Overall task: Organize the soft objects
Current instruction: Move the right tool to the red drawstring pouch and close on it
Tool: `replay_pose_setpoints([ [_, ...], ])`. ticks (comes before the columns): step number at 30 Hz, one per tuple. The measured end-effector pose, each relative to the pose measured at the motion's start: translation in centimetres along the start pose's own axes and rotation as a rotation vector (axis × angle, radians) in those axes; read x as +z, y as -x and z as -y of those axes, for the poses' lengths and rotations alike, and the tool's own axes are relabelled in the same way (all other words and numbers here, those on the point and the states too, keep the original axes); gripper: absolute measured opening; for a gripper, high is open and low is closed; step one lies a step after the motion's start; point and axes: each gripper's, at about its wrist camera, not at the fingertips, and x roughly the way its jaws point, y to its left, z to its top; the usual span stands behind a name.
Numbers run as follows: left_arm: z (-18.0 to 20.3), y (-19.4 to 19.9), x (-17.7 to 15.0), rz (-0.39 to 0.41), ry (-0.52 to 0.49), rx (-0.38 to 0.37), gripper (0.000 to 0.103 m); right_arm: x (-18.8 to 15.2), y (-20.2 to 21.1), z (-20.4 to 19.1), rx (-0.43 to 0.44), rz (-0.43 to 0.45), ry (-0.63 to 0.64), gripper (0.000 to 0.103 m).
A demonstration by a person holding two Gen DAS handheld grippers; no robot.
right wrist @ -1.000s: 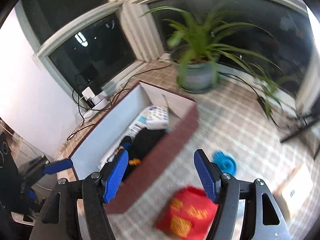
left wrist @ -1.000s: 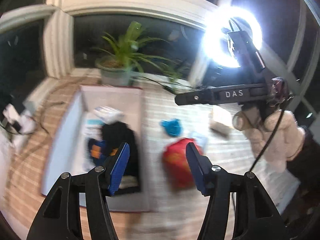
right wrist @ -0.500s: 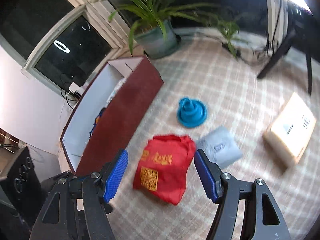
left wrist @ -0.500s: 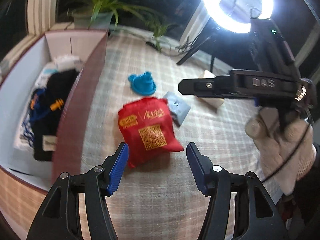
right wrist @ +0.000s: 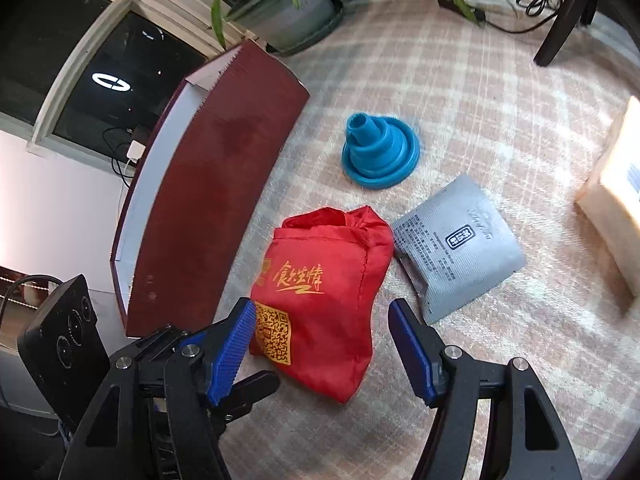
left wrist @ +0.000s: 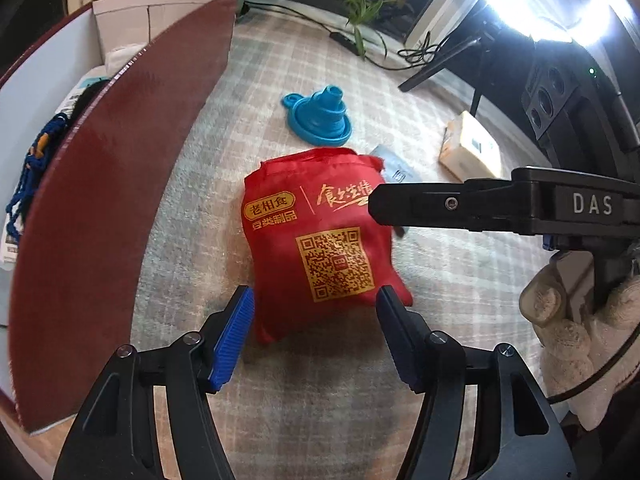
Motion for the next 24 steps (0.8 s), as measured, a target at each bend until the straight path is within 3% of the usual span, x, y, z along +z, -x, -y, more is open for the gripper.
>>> replay_pose_setpoints([
  [3, 0.0, -0.8, 0.1, -0.013, 0.0, 0.012, 0.07, 0.1, -0.9, 0.1, 0.003, -0.016, 0.002, 0.065],
  [11, 0.2, -2.4, 0.5, -0.029, -0.022, 0.03, 0.07, 0.4, -2.9, 0.8, 0.022, -0.047, -0.022, 0.065],
  [18, 0.5, -2.7, 0.4, -0.019, -0.023, 0.012, 0.066, 0.2, -3.1, 1.2, 0.066, -0.052, -0.03, 0.063],
  [24, 1.1, -2.4, 0.5, 0.003, -0.027, 0.009, 0.063, -0.2, -2.8, 0.4, 0.054, -0.034, -0.021, 0.062],
])
